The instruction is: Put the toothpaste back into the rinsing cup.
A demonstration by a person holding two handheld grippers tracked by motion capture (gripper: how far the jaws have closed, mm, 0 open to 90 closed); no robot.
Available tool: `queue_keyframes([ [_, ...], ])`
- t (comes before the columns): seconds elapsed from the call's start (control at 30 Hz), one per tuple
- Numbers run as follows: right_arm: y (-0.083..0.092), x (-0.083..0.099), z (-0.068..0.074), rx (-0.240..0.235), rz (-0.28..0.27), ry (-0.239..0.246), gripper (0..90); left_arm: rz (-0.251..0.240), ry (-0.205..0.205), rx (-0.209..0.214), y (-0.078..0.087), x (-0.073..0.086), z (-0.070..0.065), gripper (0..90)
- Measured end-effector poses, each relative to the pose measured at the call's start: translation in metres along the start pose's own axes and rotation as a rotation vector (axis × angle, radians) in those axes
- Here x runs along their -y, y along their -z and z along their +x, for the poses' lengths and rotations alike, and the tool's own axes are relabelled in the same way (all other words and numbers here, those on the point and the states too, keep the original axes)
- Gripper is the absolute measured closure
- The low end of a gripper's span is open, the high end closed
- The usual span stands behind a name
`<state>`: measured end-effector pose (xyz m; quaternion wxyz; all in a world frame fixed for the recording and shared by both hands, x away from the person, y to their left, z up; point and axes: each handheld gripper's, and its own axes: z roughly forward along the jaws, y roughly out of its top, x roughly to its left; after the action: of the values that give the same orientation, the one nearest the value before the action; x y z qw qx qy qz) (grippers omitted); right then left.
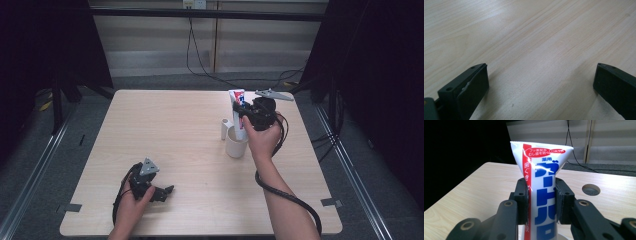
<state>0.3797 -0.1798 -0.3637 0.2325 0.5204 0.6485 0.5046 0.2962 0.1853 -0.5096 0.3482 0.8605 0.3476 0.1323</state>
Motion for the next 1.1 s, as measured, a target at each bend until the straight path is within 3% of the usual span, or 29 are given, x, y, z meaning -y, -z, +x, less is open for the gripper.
queue_keyframes([
  [1.1, -0.0063, 0.0063, -0.0084, 0.024, -0.005, -0.012, 67.4, -0.001, 0.0, 0.0, -0.0001, 0.0, -0.0001, 0.0],
])
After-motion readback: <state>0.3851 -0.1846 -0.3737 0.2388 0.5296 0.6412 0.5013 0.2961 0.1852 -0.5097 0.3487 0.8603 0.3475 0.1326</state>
